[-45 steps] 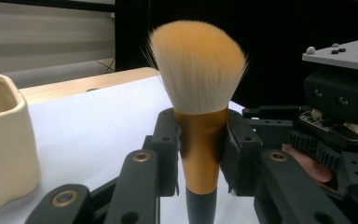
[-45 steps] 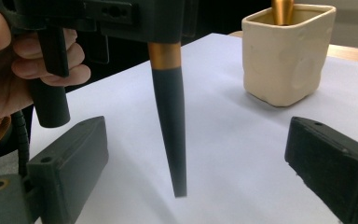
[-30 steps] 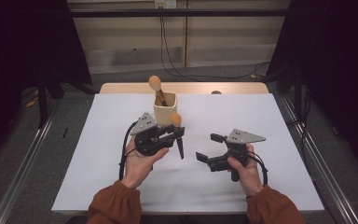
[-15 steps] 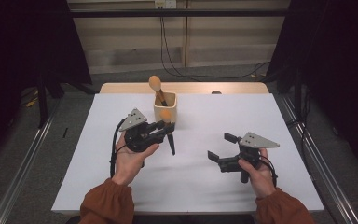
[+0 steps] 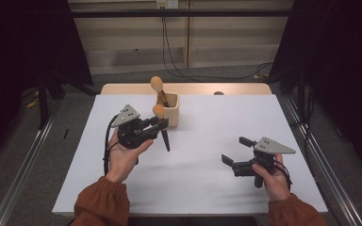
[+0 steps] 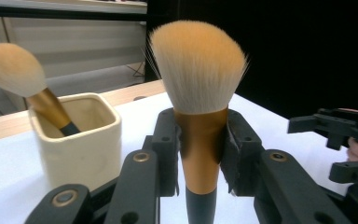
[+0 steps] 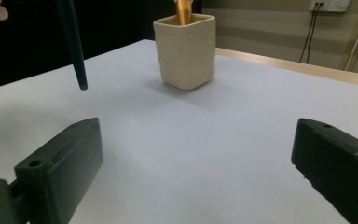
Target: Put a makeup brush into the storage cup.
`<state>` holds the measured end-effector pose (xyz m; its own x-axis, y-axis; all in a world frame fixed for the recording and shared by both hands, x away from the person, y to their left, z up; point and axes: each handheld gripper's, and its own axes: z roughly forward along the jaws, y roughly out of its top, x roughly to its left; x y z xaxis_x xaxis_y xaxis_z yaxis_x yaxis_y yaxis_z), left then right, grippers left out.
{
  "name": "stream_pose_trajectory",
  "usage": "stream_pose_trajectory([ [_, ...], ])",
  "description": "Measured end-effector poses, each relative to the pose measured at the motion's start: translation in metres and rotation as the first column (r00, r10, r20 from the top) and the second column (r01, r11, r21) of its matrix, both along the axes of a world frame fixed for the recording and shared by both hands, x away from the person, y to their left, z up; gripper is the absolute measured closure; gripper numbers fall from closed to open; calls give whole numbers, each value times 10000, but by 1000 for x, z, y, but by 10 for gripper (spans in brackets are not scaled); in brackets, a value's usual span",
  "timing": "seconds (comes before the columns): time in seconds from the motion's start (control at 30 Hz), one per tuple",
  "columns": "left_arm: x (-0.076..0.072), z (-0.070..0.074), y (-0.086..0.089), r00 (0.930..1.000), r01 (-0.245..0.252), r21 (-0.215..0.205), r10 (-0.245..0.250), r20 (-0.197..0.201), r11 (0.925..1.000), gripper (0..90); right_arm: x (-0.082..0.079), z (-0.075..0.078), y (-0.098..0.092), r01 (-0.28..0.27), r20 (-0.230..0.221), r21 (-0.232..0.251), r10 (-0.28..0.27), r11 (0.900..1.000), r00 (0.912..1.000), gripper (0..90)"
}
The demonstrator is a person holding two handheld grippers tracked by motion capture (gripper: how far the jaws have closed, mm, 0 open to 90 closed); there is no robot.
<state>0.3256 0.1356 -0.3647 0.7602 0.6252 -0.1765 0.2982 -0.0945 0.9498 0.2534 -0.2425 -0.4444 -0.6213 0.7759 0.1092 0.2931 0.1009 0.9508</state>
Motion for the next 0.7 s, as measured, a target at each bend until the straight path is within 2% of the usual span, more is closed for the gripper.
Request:
stream_pose_trajectory([
  [0.17, 3, 4, 5, 10000, -52, 77, 51, 65, 10000, 695, -6, -1, -10, 305, 161, 108, -306, 9995, 9994, 0],
  [0.37, 5, 9, 10, 9998, -132, 93, 131, 133, 9999, 695, -14, -7, -20, 763, 33, 221, -764, 9968, 9971, 0],
  [0.7, 12, 15, 16, 9995, -280, 102, 278, 168, 9996, 696, -24, -10, -34, 1121, 19, 269, -1122, 9933, 9937, 0],
])
